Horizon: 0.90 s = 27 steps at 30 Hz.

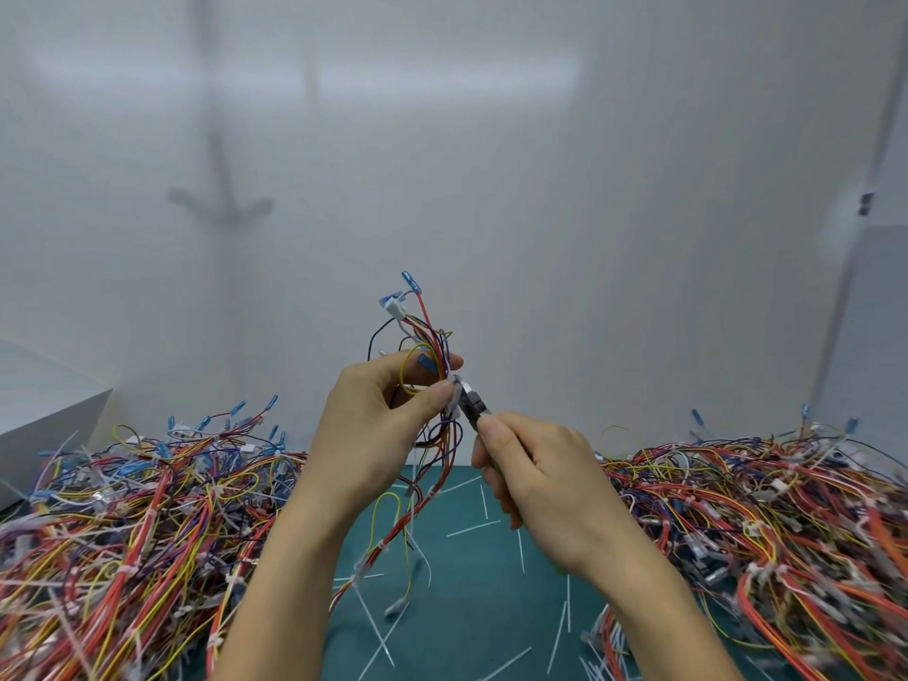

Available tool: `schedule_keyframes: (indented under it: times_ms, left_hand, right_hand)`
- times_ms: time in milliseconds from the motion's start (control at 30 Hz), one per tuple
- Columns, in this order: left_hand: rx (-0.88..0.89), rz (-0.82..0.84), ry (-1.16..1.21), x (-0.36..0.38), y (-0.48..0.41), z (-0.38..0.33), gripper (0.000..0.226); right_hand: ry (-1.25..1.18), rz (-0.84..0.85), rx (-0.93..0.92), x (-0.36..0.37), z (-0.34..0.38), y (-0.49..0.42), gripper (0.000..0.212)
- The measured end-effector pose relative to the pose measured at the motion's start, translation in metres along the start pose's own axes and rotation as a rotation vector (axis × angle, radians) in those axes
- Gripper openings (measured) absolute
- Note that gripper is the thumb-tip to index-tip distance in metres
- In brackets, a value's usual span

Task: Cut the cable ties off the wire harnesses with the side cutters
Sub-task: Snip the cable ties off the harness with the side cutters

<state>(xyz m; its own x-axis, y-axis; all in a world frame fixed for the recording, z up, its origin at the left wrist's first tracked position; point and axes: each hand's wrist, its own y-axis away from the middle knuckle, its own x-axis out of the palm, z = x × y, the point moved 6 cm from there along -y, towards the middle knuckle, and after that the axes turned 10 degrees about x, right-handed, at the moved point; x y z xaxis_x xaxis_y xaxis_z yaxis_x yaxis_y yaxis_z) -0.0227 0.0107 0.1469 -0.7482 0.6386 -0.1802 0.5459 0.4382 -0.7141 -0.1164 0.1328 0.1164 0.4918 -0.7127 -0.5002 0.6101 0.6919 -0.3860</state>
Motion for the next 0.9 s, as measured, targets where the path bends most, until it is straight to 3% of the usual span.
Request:
schedule_keyframes:
  times_ms: [167,333,533,800,900]
  left_hand:
    - [-0.041,-0.053,0.057,-0.003,0.001,0.003,0.009]
    - [-0.065,-0.074,0.207,0.000,0.002,-0.005,0.014]
    - [-0.076,-0.058,0.242,0.011,0.003,-0.011,0.006]
    - [-0.184,-0.144,0.087,-0.012,0.003,-0.004,0.021]
    - [-0.256,-0.031,0.050,-0.013,0.007,0.000,0.018]
  right_hand:
    - [-0.386,-0.073,0.055,-0.010,0.003,0.000,0.036]
    - [-0.364,-0.092,0.029,-0.018,0.007,0.002,0.013]
    - [-0.427,-0.079,-0.018,-0.014,0.014,0.003,0.021]
    - [-0.640,-0.163,-0.014,-0.028,0.008,0.002,0.019]
    - [-0.698,-0.147,-0.002,-0.032,0.006,0.001,0.017]
